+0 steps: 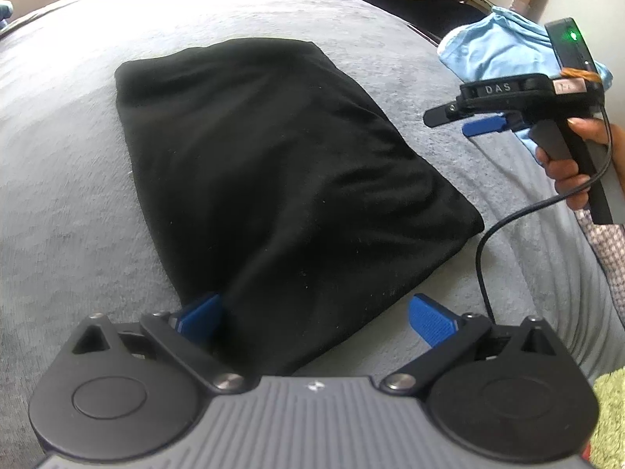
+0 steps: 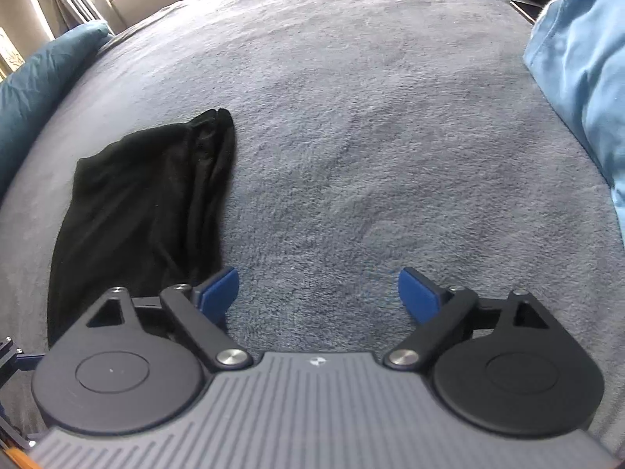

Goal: Fold clothes
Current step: 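Lift both open grippers away from the folded black shirt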

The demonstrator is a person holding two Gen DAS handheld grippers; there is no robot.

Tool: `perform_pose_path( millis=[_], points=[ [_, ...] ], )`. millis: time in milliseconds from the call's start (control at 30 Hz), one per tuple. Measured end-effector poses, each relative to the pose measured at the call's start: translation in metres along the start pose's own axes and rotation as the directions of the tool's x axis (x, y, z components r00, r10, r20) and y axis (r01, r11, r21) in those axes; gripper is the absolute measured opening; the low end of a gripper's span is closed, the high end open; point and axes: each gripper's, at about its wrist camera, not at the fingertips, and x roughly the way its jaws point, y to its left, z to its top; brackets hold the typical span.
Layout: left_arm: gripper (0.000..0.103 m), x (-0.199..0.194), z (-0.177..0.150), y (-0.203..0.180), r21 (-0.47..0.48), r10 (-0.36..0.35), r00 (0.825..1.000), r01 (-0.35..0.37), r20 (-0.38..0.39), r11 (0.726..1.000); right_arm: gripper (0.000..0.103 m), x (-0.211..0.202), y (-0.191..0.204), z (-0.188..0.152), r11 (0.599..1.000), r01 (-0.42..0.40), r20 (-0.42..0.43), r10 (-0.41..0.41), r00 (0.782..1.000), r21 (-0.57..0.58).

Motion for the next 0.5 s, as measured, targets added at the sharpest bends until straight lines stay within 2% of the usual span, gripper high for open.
perform_pose_path(
  millis=[333,400,500],
  points=[
    [0.103,0.0,0.0,0.001,-0.027,0.0,1.0,0.0,0.003,1.0,0.092,0.008,-0.016,-0.007,0.992,0.038,-0.038,-0.033,0.999,0.124],
    [0.103,0.0,0.0,0.001,-0.039,-0.004,1.0,0.004,0.004,0.999,0.101,0.008,-0.017,-0.007,0.99,0.034,-0.042,-0.029,0.999,0.134],
    [0.103,0.0,0.0,0.001,-0.055,-0.011,1.0,0.012,0.006,0.998,0.102,0.01,-0.018,-0.009,0.989,0.031,-0.042,-0.025,0.999,0.145]
  ],
)
